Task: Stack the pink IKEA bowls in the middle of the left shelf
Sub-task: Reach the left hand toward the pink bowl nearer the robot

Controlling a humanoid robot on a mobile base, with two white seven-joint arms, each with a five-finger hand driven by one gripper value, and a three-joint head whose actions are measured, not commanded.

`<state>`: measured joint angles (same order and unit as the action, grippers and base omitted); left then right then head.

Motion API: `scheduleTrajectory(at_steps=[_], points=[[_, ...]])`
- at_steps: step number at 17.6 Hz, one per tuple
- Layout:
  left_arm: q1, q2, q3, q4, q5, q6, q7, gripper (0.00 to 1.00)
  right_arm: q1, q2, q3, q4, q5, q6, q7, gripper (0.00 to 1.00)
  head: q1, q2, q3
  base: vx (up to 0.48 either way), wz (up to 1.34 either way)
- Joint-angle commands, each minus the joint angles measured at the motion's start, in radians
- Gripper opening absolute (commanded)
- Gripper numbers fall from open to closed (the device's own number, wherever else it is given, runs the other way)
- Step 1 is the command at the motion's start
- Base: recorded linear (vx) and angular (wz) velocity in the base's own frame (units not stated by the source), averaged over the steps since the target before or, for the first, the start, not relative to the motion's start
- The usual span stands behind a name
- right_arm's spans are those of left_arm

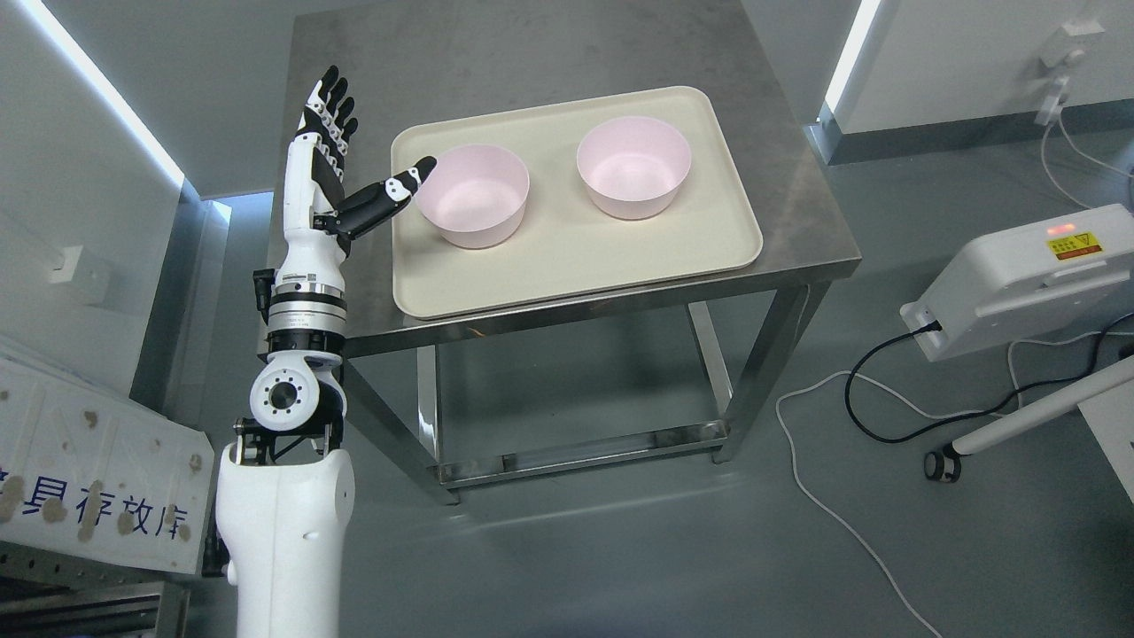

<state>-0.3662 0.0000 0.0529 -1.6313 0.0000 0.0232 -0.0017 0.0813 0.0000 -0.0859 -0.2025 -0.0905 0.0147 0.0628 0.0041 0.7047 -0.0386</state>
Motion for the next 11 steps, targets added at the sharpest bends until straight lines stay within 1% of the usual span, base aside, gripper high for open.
scheduleTrajectory(at_steps=[1, 5, 6, 8, 9, 10, 11], points=[[-0.003, 0.017, 0.007, -0.007, 0.006, 0.0, 0.0, 1.0, 0.0, -0.017, 0.0, 0.0, 0.0, 0.001, -0.001, 1.0, 0.0, 0.0, 0.0, 0.031, -0.01], [-0.02, 0.017, 0.008, -0.006, 0.006, -0.002, -0.012, 1.0, 0.0, -0.017, 0.0, 0.0, 0.0, 0.001, -0.001, 1.0, 0.0, 0.0, 0.0, 0.018, 0.0], [-0.042, 0.029, 0.002, -0.001, 0.006, 0.004, -0.074, 1.0, 0.0, -0.017, 0.0, 0.0, 0.0, 0.001, -0.003, 1.0, 0.0, 0.0, 0.0, 0.0, 0.0], [-0.1, 0.121, -0.007, 0.017, 0.005, 0.036, -0.257, 0.99, 0.0, -0.017, 0.0, 0.0, 0.0, 0.001, -0.001, 1.0, 0.0, 0.0, 0.0, 0.0, 0.0], [-0.13, 0.145, -0.008, 0.039, 0.005, 0.076, -0.326, 0.99, 0.0, -0.017, 0.0, 0.0, 0.0, 0.001, -0.003, 1.0, 0.0, 0.0, 0.0, 0.0, 0.0], [-0.154, 0.165, -0.011, 0.063, 0.0, 0.116, -0.372, 0.98, 0.0, -0.017, 0.0, 0.0, 0.0, 0.001, -0.003, 1.0, 0.0, 0.0, 0.0, 0.0, 0.0], [-0.158, 0.182, -0.014, 0.071, -0.001, 0.139, -0.392, 0.98, 0.0, -0.017, 0.0, 0.0, 0.0, 0.001, -0.001, 1.0, 0.0, 0.0, 0.0, 0.004, -0.02]])
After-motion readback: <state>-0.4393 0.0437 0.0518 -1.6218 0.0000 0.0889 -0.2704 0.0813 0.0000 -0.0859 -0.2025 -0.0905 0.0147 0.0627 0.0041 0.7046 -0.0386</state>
